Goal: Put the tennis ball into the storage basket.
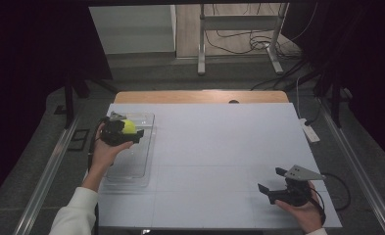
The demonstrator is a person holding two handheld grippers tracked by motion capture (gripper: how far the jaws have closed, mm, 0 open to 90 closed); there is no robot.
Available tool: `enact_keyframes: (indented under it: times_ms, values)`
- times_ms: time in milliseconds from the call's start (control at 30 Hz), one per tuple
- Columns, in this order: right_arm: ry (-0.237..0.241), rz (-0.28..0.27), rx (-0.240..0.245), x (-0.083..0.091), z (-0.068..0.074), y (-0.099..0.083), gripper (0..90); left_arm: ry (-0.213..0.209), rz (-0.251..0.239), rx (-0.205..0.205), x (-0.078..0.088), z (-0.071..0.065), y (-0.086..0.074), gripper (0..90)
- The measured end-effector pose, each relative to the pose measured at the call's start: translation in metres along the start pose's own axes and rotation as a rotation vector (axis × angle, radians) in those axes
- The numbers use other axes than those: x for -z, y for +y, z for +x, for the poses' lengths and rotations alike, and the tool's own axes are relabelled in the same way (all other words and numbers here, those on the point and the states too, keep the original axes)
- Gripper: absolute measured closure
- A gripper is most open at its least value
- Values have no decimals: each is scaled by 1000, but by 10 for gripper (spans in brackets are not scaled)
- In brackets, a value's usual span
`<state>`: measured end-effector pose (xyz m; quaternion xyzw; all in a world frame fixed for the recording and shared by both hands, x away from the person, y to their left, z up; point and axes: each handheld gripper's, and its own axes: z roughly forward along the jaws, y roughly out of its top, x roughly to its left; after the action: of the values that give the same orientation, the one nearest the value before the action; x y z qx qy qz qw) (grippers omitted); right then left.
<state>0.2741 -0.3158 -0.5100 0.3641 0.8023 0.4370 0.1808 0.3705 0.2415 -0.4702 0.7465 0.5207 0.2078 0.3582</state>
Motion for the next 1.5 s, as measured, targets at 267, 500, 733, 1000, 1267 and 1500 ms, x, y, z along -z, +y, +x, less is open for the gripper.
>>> enact_keyframes:
  times_ms: [267, 500, 733, 1000, 1267, 1500]
  values:
    - [-1, -1, 0, 0, 0, 0, 71, -74, -38, -34, 15, -20, -20, 152]
    - [-2, 0, -4, 0, 0, 0, 70, -133, -109, -38, 38, -35, -22, 161]
    - [-3, -2, -5, 0, 0, 0, 71, -193, -118, -76, 52, -56, -33, 162]
    - [-4, -1, -2, 0, 0, 1, 70, -233, -124, -98, 64, -71, -47, 165]
    - [-5, -5, -3, 0, 0, 1, 70, -247, -114, -101, 65, -76, -62, 167]
    - [-4, -13, -4, 1, 0, 2, 70, -251, -117, -105, 64, -78, -67, 168]
